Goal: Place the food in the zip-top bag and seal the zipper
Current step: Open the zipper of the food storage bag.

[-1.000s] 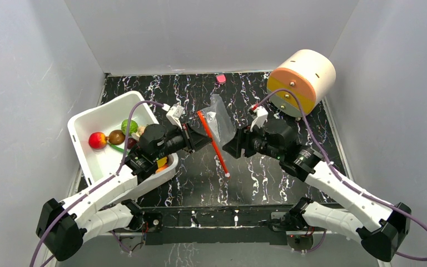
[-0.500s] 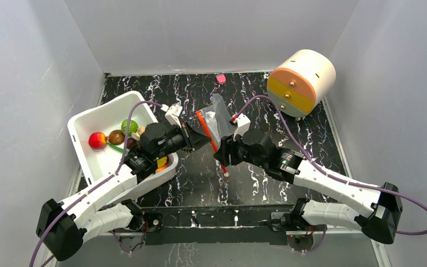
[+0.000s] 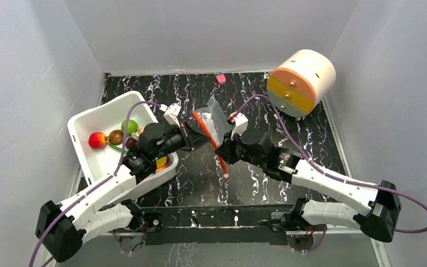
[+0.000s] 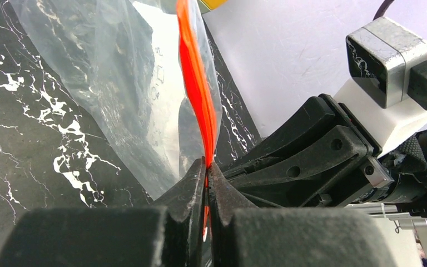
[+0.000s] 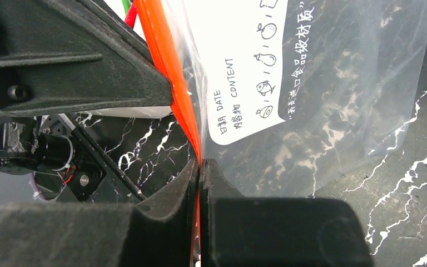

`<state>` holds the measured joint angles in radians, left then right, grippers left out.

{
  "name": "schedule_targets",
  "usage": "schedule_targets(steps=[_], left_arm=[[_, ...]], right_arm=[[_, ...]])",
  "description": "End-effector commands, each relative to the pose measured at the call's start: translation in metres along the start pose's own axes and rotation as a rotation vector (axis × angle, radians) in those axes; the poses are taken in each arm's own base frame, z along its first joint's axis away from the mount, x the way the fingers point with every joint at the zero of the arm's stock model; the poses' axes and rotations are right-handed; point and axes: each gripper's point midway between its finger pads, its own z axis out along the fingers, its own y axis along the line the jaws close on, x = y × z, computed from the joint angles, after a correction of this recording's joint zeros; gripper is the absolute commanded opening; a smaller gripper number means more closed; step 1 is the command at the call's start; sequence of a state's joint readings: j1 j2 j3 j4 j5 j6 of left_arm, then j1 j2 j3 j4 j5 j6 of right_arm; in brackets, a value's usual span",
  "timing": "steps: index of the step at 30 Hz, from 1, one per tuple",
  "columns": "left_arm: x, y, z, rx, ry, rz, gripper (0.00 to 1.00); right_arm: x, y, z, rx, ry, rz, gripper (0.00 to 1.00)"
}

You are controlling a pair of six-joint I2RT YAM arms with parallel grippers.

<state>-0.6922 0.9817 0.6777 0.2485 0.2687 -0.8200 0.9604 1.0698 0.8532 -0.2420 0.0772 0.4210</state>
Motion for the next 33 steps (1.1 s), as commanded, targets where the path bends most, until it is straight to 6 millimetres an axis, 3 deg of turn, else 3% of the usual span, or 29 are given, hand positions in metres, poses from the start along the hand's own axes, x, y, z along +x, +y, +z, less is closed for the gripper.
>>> schedule_targets(steps=[1, 8, 11, 15, 21, 27, 30, 33], left_arm=[[-0.013, -0.019, -0.007, 0.032, -0.022, 0.011, 0.05], [-0.008, -0.014, -0.011, 0.015, 0.003, 0.055, 0.43], [-0.004, -0.014, -0.014, 0.021, 0.009, 0.072, 0.49], [-0.005, -0.028, -0.020, 0.102, -0.004, 0.086, 0.50], [-0.010, -0.053, -0.033, 0.238, -0.060, 0.098, 0.40], [-0.010, -0.051, -0.033, 0.228, -0.058, 0.104, 0.27], [-0.010, -0.056, -0.033, 0.249, -0.054, 0.106, 0.18], [-0.011, -0.061, -0.035, 0.269, -0.058, 0.111, 0.06]], right_arm=[[-0.024, 0.009, 0.002, -0.019, -0.078, 0.015, 0.00], [-0.033, 0.014, -0.005, -0.043, -0.133, 0.086, 0.00], [-0.041, 0.026, -0.011, -0.107, -0.170, 0.127, 0.00], [-0.041, 0.046, -0.016, -0.220, -0.166, 0.182, 0.00], [-0.040, 0.065, -0.025, -0.332, -0.155, 0.217, 0.00], [-0.036, 0.064, -0.023, -0.320, -0.130, 0.215, 0.02], [-0.035, 0.064, -0.023, -0.318, -0.124, 0.217, 0.10], [-0.036, 0.059, -0.023, -0.286, -0.124, 0.223, 0.26]])
